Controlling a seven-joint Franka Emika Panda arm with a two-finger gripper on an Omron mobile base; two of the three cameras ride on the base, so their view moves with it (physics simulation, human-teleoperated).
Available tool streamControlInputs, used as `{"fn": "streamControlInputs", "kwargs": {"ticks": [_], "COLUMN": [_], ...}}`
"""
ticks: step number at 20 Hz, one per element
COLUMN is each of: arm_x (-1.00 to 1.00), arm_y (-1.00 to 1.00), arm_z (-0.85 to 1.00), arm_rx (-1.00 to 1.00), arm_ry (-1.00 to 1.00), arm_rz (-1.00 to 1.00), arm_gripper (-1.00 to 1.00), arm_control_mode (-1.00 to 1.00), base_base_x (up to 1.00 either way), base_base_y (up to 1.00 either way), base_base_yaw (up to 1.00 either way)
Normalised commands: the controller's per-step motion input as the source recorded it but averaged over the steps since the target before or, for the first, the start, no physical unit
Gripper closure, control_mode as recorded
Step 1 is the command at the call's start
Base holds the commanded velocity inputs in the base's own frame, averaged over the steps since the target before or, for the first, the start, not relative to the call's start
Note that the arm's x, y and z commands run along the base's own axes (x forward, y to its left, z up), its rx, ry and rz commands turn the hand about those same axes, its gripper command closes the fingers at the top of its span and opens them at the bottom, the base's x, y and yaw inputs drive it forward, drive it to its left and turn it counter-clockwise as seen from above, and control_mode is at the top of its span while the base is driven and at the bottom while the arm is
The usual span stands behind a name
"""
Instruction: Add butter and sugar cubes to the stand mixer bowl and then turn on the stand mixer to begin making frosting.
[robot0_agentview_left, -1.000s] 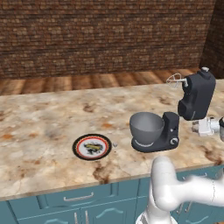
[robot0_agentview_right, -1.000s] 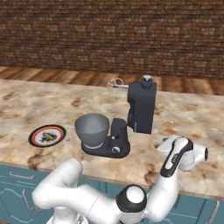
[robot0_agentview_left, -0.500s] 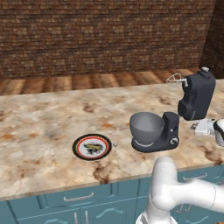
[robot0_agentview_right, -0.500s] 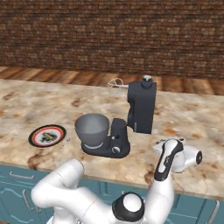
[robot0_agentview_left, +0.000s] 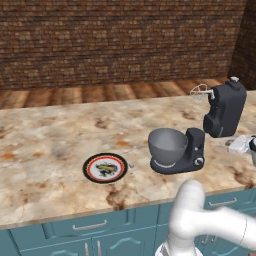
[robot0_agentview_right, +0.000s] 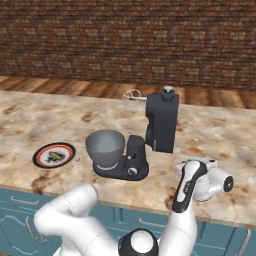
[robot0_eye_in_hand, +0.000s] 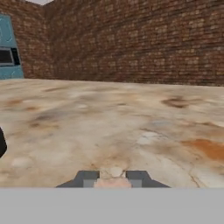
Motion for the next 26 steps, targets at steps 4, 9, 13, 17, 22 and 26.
{"fn": "streamControlInputs", "kwargs": {"ticks": [4,9,13,17,22,26], "arm_x": [-0.84,-0.95,-1.0,-1.0,-0.93,-0.77], "arm_y": [-0.08,-0.02,0.0,0.09,0.4,0.72], "arm_z": [0.75,0.82,0.83,0.7,0.5,0.41], "arm_rx": [0.0,-0.06,-0.13,-0.18,-0.17,-0.14], "arm_ry": [0.06,0.07,0.09,0.13,0.21,0.24], "arm_rz": [-0.1,-0.05,0.0,0.0,-0.01,-0.03], "arm_gripper": [1.0,1.0,1.0,1.0,1.0,1.0], "arm_control_mode": [-1.0,-1.0,-1.0,-1.0,-1.0,-1.0], "base_base_x": [0.0,0.0,0.0,0.0,0.0,0.0], "base_base_y": [0.0,0.0,0.0,0.0,0.0,0.0], "base_base_yaw": [0.0,0.0,0.0,0.0,0.0,0.0]}}
